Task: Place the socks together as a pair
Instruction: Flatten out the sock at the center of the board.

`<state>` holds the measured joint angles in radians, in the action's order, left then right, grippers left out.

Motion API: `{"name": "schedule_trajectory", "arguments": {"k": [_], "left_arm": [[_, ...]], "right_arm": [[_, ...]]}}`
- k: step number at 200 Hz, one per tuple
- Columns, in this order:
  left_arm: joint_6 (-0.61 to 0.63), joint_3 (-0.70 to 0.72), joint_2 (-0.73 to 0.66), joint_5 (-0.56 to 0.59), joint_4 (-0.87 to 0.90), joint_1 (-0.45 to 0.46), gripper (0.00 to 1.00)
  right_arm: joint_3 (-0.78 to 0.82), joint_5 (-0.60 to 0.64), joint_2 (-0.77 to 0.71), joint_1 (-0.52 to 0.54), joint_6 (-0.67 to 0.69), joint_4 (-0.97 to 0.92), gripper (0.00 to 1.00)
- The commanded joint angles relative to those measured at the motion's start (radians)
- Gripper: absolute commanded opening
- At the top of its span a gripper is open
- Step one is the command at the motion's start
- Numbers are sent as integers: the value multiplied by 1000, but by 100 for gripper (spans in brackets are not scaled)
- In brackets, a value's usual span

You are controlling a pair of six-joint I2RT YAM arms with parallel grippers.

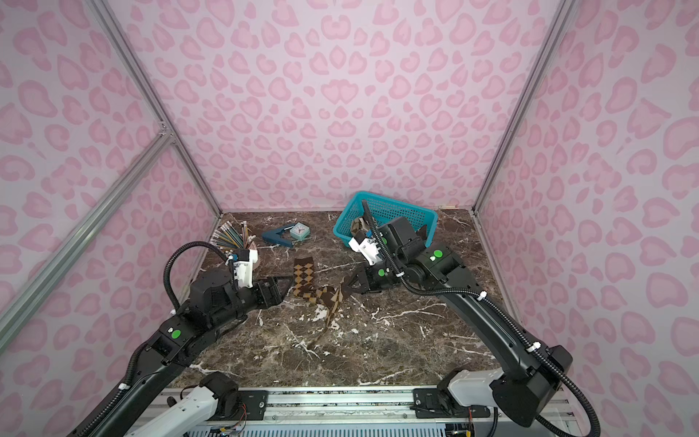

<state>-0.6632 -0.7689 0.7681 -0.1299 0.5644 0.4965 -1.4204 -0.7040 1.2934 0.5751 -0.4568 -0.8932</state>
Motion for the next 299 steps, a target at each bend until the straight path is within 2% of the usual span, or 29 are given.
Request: {"name": "schedule_trajectory", "arguments": {"k": [1, 17, 41, 61, 101, 107, 115, 130, 141, 162, 172, 200, 211, 224, 235, 250, 253, 299], "left_arm": [[-4, 0, -6, 19, -6, -1, 85], [-4, 4, -3, 18, -9, -1, 84], [-6, 14, 3, 15, -18, 1, 84], [-11, 25, 4, 12, -26, 2, 84], [-23, 49, 5, -10, -47, 31, 84], [-27, 51, 11, -7, -52, 46, 84], [-29, 52, 24, 3, -58, 71, 83], [-32, 51, 63, 37, -64, 136, 83], [-33, 45, 104, 58, -70, 184, 83], [-39, 33, 191, 86, -85, 264, 82], [-39, 24, 237, 87, -87, 290, 78], [-49, 18, 346, 51, -100, 346, 57], [-61, 17, 393, 26, -112, 368, 46], [-76, 12, 464, -4, -125, 400, 38], [-90, -2, 532, -11, -128, 434, 37], [-113, -38, 634, -2, -117, 457, 37], [-115, -45, 655, -2, -118, 458, 33], [-100, -204, 942, 106, -80, 430, 27]], "right_arm": [[96, -78, -29, -82, -11, 71, 0], [205, -66, -48, -154, 35, 36, 1], [381, 26, -50, -233, 83, -7, 3], [516, 125, -67, -305, 66, 7, 3], [600, 265, -158, -462, 49, 24, 8], [608, 279, -160, -473, 51, 25, 12], [620, 288, -159, -484, 53, 27, 21], [642, 312, -150, -493, 50, 32, 29], [665, 335, -146, -497, 38, 39, 40], [681, 355, -167, -505, 19, 49, 49], [674, 369, -187, -505, 12, 50, 52], [674, 286, -246, -503, 26, 97, 46], [695, 256, -245, -498, 27, 130, 35], [719, 248, -225, -478, 32, 164, 20], [739, 253, -207, -451, 21, 194, 13], [754, 281, -183, -400, -1, 237, 11], [755, 287, -178, -390, -4, 245, 10], [784, 447, -91, -334, -57, 288, 4]]}}
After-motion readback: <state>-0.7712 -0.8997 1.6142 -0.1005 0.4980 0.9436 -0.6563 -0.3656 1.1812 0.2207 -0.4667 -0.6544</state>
